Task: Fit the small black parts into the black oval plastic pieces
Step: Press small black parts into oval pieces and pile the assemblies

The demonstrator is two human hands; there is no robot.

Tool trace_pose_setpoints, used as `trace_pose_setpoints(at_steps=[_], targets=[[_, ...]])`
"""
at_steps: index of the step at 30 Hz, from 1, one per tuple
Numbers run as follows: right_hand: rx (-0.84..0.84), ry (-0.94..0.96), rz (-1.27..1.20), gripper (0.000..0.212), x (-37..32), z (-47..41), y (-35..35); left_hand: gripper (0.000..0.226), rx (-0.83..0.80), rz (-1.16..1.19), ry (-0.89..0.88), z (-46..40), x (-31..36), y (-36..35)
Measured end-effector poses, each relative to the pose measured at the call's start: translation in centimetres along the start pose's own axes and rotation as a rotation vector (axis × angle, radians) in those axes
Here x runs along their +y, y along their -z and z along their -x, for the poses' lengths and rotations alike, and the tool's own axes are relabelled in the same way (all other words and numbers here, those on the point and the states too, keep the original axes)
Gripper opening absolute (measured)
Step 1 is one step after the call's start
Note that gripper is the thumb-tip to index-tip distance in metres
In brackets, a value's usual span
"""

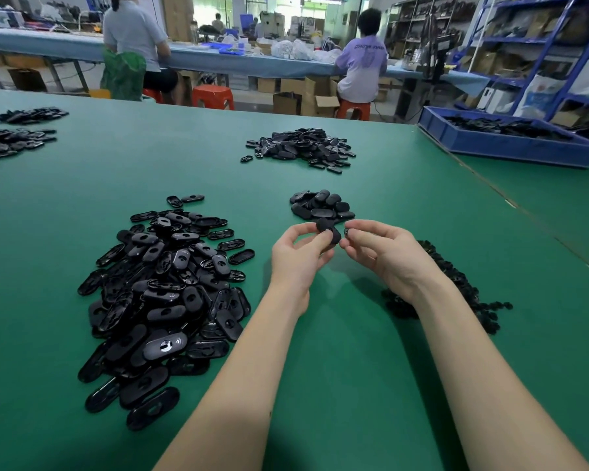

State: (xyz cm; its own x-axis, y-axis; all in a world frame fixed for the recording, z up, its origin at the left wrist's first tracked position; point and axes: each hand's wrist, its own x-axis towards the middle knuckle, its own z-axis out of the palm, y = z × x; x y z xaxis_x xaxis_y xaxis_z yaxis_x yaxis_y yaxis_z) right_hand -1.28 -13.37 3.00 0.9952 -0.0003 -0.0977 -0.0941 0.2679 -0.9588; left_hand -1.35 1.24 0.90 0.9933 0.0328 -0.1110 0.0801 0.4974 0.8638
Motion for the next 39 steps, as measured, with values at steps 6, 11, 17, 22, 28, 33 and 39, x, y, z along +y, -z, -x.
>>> trace_pose_setpoints(at_steps=[6, 11, 17, 22, 28, 33, 39], targets=[[0.013, 0.006, 0.143, 0.009, 0.09, 0.25, -0.06, 0.021, -0.018, -0.009, -0.027, 0.27, 0.08, 0.04], [0.074, 0.048, 0.272, 0.007, -0.22, 0.44, -0.16, 0.013, -0.012, 0.040, -0.017, 0.31, 0.34, 0.02], [0.096, 0.093, 0.249, 0.005, -0.44, 0.34, -0.33, 0.012, 0.036, 0.097, 0.000, -0.05, 0.60, 0.09], [0.101, 0.104, 0.274, 0.010, -0.16, 0.02, 0.02, 0.019, 0.042, 0.016, 0.024, -0.59, 0.19, 0.14], [0.095, 0.070, 0.301, 0.005, -0.29, 0.03, -0.07, 0.027, -0.040, -0.032, -0.004, -0.41, 0.08, 0.32], [0.093, -0.009, 0.263, 0.006, -0.26, 0.03, 0.08, 0.018, -0.025, -0.060, 0.002, -0.44, -0.01, 0.15], [0.097, -0.060, 0.190, 0.005, -0.37, 0.02, -0.12, 0.019, -0.002, -0.099, -0.049, -0.42, -0.11, 0.16]])
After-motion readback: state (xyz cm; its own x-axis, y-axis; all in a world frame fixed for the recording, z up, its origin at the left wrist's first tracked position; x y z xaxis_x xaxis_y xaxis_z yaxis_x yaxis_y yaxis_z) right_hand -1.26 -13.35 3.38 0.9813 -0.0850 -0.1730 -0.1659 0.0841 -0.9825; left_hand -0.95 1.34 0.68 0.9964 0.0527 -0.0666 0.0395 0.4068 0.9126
